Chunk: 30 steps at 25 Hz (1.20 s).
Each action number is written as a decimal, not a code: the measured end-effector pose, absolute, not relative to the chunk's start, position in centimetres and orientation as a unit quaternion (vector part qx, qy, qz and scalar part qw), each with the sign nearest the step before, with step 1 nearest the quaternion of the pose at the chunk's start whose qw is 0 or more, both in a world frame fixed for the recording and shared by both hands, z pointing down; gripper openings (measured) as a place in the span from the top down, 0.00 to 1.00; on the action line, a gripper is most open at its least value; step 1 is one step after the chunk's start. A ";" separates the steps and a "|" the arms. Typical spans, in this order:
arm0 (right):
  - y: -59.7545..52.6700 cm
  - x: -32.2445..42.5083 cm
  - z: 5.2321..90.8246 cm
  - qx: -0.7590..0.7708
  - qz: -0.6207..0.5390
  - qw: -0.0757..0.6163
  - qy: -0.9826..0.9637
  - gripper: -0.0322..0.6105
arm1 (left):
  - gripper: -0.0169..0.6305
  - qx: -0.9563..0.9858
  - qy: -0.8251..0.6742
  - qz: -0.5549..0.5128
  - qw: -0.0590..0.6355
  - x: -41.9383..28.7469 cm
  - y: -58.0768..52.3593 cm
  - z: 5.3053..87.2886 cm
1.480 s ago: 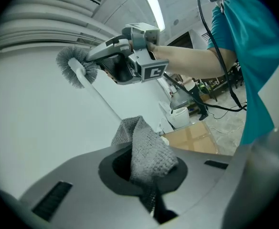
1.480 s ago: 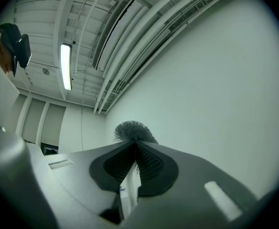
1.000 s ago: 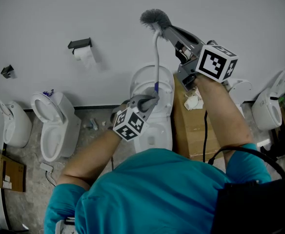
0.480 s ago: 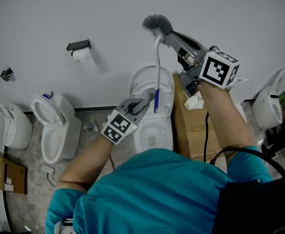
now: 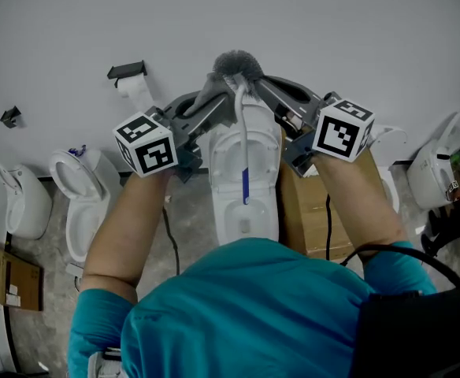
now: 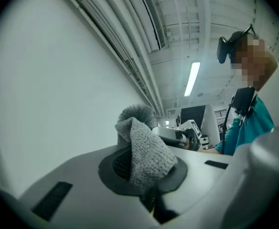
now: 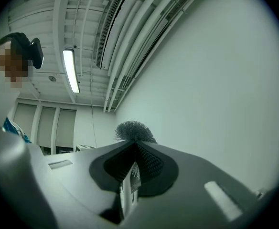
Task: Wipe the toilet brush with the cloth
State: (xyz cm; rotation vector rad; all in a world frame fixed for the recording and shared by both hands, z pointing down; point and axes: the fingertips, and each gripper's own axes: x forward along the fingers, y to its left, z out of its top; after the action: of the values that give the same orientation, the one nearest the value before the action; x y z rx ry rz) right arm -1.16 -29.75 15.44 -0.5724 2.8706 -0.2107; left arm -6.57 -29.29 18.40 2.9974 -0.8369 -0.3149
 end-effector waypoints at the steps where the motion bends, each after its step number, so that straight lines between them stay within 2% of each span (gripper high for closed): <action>1: -29.6 -1.3 15.4 -0.193 -0.071 0.102 0.973 0.93 | 0.95 0.959 -0.262 -0.107 0.013 -6.3 -29.2 18.1; 30: -29.0 -1.2 13.2 -0.175 -0.071 0.135 0.973 0.93 | 0.95 0.952 -0.152 -0.204 0.168 -5.0 -27.8 21.5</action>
State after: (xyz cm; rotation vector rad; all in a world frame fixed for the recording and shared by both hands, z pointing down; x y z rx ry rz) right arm -1.20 -29.02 13.20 -0.5059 2.8186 -0.2053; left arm -5.04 -27.84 21.49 2.7086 -0.4318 -0.5808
